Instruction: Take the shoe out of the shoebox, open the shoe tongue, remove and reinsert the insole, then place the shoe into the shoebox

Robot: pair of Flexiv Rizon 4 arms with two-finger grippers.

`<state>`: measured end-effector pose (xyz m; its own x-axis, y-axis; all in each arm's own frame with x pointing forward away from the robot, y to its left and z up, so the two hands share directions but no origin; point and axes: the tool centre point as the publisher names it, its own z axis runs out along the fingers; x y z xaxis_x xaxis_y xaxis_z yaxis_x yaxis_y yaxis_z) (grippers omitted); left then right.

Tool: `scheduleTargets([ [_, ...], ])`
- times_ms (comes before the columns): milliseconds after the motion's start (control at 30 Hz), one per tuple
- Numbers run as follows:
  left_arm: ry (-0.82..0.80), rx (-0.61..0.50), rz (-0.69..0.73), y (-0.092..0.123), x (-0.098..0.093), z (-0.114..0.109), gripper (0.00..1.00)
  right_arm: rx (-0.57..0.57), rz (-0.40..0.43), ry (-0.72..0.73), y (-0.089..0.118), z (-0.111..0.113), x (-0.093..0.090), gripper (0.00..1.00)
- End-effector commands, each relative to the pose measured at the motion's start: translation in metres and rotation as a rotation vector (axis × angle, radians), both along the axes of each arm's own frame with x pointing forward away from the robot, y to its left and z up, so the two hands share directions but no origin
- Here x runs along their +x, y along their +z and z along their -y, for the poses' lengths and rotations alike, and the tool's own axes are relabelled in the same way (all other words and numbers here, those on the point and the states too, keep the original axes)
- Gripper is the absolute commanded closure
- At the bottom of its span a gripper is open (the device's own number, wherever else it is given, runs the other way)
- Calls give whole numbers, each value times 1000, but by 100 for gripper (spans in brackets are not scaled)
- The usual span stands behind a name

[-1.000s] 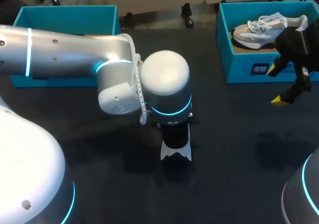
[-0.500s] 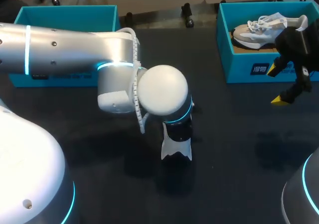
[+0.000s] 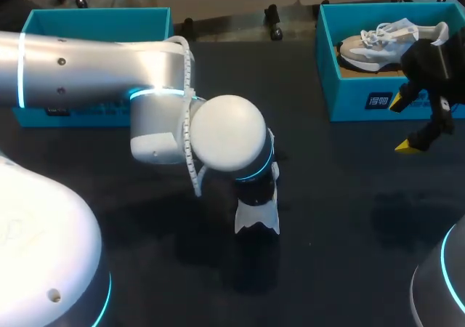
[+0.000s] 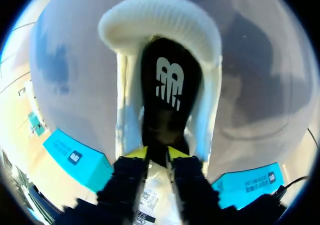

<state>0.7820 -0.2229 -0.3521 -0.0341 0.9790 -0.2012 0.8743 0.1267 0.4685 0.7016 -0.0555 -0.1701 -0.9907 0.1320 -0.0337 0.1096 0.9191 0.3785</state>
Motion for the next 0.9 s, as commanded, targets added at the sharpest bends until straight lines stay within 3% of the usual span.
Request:
scheduleTargets([
  [33,-21,20,-2,4,3,-3,0,-3,-2,-1,-1,-1,1,0],
  [333,-151,123,-45,19,3,-11,0,-3,-2,-1,-1,-1,1,0],
  [533,-192,177,-58,17,5,-14,0,-3,-2,-1,-1,-1,1,0],
  [900,-198,170,-70,20,7,-12,0,-3,-2,-1,-1,-1,1,0],
])
